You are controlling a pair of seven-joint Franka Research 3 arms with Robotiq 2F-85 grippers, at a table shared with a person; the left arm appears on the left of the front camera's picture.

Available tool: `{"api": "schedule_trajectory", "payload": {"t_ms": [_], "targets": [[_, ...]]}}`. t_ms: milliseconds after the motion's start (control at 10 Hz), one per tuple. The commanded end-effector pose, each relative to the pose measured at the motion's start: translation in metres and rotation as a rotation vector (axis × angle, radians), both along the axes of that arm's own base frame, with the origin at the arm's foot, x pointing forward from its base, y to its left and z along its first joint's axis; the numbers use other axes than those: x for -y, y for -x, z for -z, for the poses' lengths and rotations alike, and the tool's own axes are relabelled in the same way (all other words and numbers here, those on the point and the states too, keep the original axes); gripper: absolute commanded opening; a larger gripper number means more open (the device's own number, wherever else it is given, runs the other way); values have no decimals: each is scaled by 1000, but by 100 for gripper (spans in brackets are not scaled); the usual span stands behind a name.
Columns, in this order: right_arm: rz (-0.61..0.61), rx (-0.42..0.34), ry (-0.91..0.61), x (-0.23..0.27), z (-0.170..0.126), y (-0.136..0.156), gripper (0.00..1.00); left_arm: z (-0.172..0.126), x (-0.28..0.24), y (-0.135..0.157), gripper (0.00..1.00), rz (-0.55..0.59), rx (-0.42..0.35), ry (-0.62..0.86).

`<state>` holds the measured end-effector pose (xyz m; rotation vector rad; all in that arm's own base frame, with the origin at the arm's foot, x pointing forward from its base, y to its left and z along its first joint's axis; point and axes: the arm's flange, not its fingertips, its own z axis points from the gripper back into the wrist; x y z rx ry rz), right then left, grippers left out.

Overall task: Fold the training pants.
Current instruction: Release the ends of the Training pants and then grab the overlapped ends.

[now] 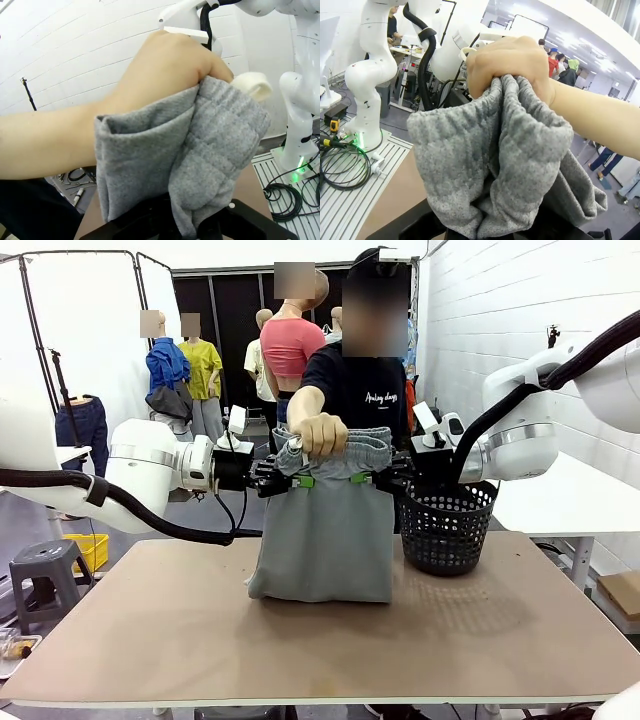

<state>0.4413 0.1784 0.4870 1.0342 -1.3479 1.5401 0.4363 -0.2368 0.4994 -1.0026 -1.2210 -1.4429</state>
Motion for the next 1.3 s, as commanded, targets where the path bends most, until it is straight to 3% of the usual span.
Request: {"api": "schedule_trajectory", "payload": {"t_ms": [0, 900, 1200], "targets": [[-4, 1, -1, -1, -1, 2, 0, -3, 0, 2, 0, -6, 9, 3], [0, 0, 0, 0, 0, 0, 0, 0, 0, 0, 0, 0, 0, 0], [4, -36, 10, -3, 1, -1, 58, 2, -6, 2, 60, -4, -14, 37]]}}
